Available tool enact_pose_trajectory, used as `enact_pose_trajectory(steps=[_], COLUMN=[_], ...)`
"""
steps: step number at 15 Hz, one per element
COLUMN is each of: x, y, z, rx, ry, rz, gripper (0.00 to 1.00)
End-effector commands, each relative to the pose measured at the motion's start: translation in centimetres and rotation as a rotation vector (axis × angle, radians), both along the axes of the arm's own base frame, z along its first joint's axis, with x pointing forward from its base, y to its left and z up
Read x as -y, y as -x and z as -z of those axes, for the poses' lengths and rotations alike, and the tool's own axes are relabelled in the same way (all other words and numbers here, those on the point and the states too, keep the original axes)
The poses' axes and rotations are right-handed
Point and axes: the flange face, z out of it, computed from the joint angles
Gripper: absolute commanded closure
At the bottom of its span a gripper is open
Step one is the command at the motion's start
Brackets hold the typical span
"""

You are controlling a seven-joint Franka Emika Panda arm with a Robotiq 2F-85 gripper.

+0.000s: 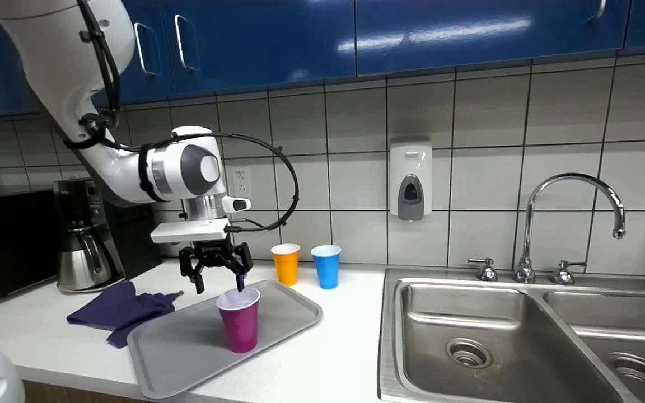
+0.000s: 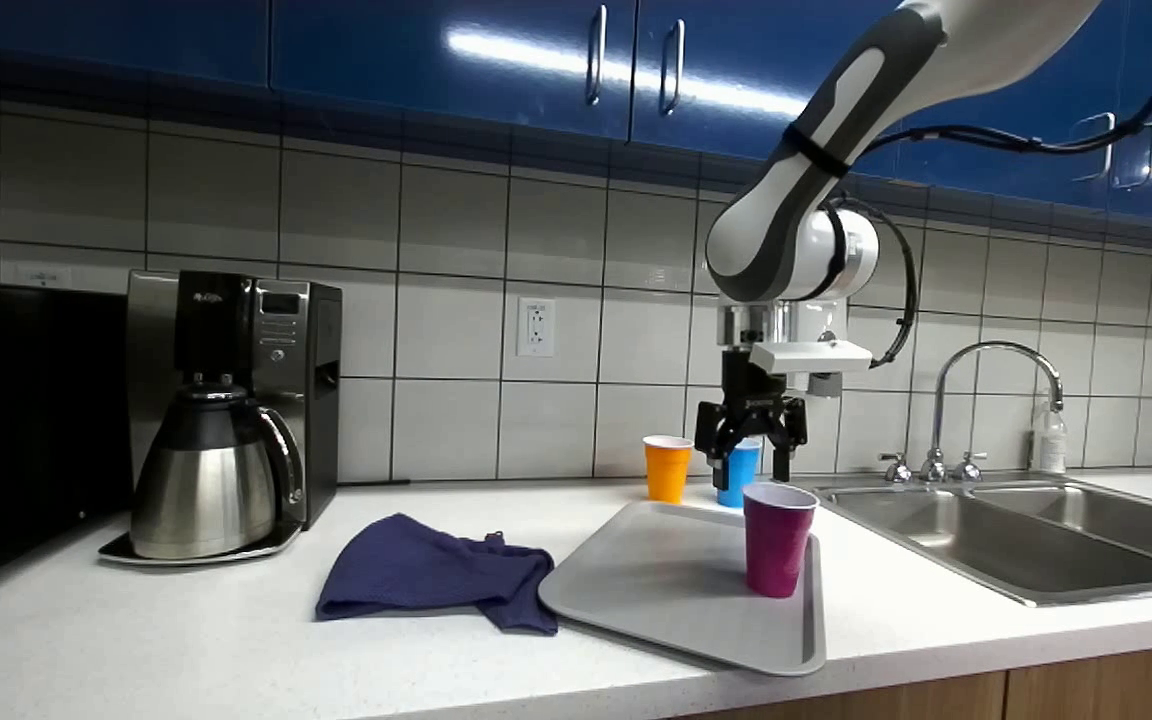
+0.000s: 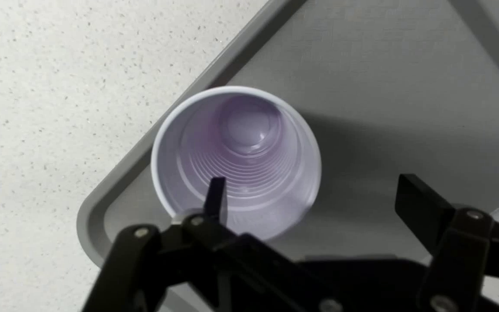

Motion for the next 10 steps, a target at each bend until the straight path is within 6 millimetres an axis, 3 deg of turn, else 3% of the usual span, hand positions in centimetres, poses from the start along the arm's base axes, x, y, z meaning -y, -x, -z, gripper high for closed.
enact_pose_trajectory(steps=[1, 7, 9, 10], x=[-0.4, -0.5, -0.3, -0.2], y=[1.4, 2.5, 3.0, 2.1], z=[-3.0, -7.5, -8.2, -6.9], rx=[-0.032, -0.004, -0.022, -0.007], ry=[-0.029, -0.046, -0.024, -0.044], rz=[0.066, 0.092, 0.065, 0.069], gripper=[0.0, 0.0, 0.0, 0.0])
